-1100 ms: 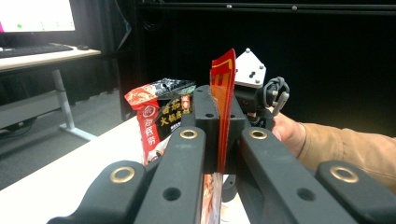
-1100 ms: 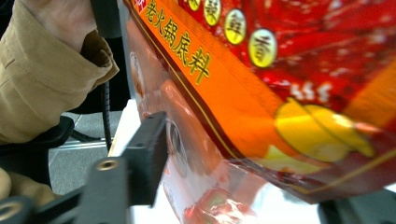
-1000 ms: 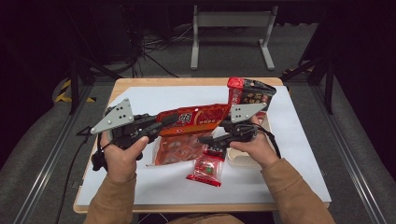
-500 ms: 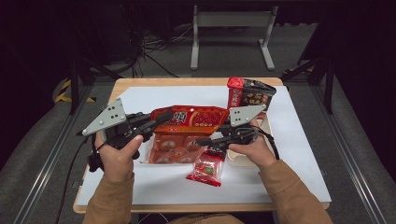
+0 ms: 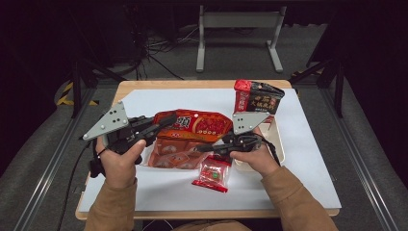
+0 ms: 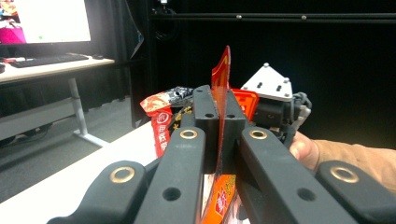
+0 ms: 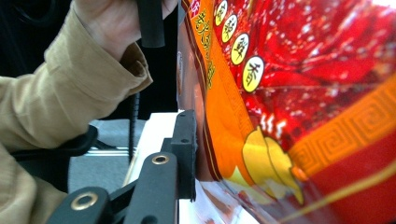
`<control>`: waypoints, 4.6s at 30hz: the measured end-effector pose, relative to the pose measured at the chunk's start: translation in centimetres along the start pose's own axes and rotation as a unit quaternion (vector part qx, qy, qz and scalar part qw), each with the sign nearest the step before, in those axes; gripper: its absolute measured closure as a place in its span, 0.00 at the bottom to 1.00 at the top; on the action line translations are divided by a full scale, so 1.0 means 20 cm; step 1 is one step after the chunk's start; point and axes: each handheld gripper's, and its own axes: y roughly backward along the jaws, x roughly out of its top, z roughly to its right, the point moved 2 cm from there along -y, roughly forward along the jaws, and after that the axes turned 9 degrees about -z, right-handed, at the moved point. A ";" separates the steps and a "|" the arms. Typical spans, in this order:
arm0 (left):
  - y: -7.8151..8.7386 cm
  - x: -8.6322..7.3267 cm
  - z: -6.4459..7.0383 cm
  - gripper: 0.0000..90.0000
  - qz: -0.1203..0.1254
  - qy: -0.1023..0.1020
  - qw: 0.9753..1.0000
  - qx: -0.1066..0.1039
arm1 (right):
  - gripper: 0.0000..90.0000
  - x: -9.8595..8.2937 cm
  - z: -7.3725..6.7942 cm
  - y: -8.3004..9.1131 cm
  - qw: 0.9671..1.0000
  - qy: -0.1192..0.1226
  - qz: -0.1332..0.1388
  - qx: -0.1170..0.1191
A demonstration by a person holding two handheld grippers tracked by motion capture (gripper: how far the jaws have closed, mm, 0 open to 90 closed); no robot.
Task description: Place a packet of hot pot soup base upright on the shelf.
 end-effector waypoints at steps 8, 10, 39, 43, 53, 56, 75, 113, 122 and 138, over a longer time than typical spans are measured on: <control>0.01 -0.01 -0.02 1.00 -0.008 0.005 1.000 0.005 | 0.78 0.04 -0.01 0.04 0.999 -0.007 -0.027 -0.016; 0.00 -0.01 -0.03 0.99 -0.006 0.009 1.000 0.003 | 0.78 0.05 -0.02 0.04 0.999 -0.007 -0.034 -0.022; 0.00 -0.11 -0.17 0.37 -0.071 0.025 0.995 0.062 | 0.79 0.20 -0.02 0.21 0.991 -0.030 -0.102 -0.078; 0.00 -0.16 -0.20 0.28 -0.086 0.033 0.993 0.081 | 0.79 0.23 -0.02 0.24 0.991 -0.032 -0.100 -0.085; 0.07 -0.28 -0.25 0.25 -0.110 0.044 0.988 0.101 | 0.79 0.27 -0.01 0.31 0.991 -0.041 -0.086 -0.091; 0.09 -0.31 -0.27 0.25 -0.117 0.051 0.986 0.105 | 0.79 0.29 0.00 0.33 0.991 -0.043 -0.083 -0.094; 0.17 -0.52 -0.39 0.21 -0.167 0.086 0.973 0.135 | 0.79 0.33 0.05 0.51 0.987 -0.042 -0.074 -0.134; 0.18 -0.57 -0.41 0.24 -0.176 0.099 0.970 0.135 | 0.79 0.13 0.13 0.89 0.962 -0.092 -0.035 -0.254; 0.19 -0.58 -0.41 0.23 -0.174 0.102 0.970 0.138 | 0.79 0.02 0.13 0.94 0.954 -0.115 -0.020 -0.277; 0.18 -0.58 -0.42 0.23 -0.177 0.102 0.969 0.137 | 0.79 -0.04 0.10 0.93 0.944 -0.139 0.018 -0.300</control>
